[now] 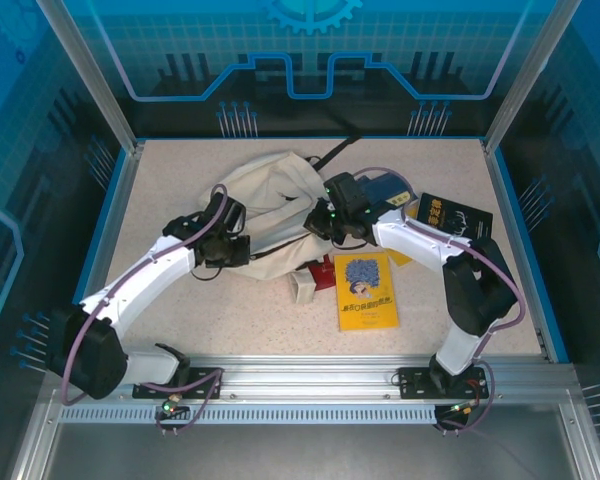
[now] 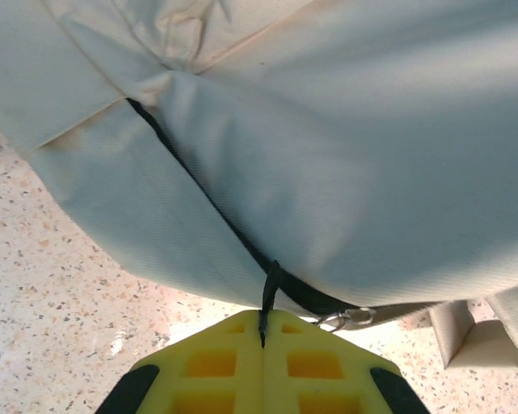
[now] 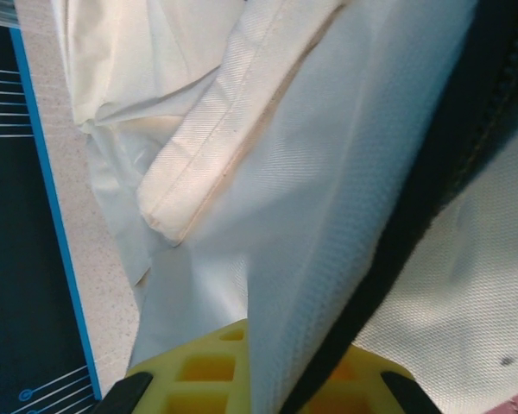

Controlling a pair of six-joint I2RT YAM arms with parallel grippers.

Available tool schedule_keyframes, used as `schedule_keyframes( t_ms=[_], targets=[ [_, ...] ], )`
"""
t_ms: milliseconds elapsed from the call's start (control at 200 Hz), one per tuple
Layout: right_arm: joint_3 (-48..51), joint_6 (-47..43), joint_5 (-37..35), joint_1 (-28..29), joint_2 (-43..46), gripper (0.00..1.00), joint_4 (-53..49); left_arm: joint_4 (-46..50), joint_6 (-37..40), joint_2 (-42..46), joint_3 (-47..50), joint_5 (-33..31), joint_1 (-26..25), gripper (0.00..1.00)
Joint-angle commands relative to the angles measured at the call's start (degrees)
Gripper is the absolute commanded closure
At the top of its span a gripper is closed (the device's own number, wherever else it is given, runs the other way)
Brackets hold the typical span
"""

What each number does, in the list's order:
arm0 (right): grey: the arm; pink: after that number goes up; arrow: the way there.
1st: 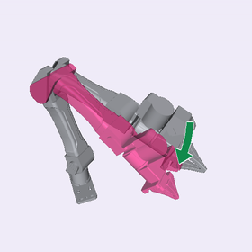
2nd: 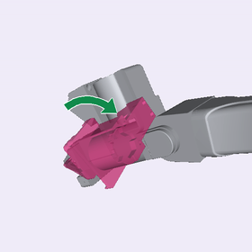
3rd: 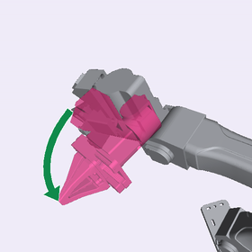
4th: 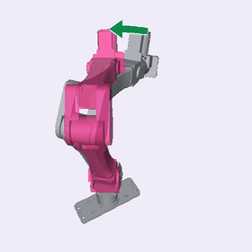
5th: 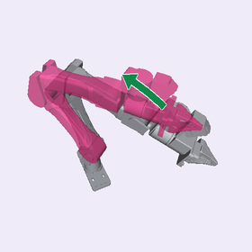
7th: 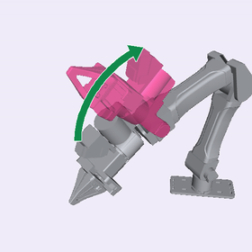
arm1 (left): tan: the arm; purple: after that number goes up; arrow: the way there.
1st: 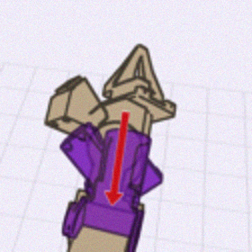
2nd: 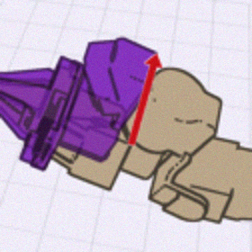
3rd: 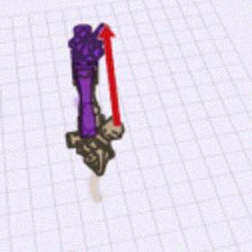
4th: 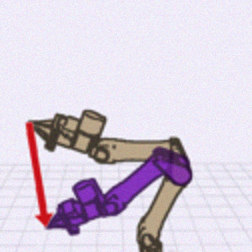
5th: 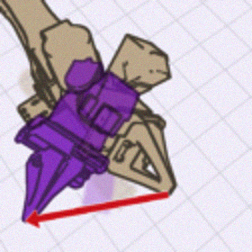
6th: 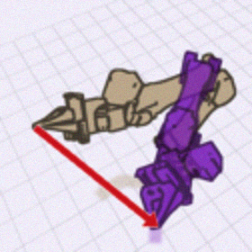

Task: Pack the student bag

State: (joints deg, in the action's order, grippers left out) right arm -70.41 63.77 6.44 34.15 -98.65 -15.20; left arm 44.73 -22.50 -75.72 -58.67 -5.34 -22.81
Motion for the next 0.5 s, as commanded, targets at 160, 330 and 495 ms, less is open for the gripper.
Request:
schedule_keyframes(
  t_ms=[160, 330, 495],
  targets=[
    [8.12, -1.23, -4.42, -1.55, 3.98, 0.96, -3.91, 1.92, 2.76, -6.18, -3.13, -3.59, 3.38, 1.0],
    [13.71, -1.1, -5.72, -1.62, 5.37, 0.96, -4.38, 0.65, 4.19, -8.75, -5.59, -4.15, 4.33, 1.0],
    [15.81, -2.14, -6.79, -1.97, 6.69, 0.96, -5.2, -0.99, 5.19, -10.56, -7.25, -3.73, 5.16, 1.0]
  ],
)
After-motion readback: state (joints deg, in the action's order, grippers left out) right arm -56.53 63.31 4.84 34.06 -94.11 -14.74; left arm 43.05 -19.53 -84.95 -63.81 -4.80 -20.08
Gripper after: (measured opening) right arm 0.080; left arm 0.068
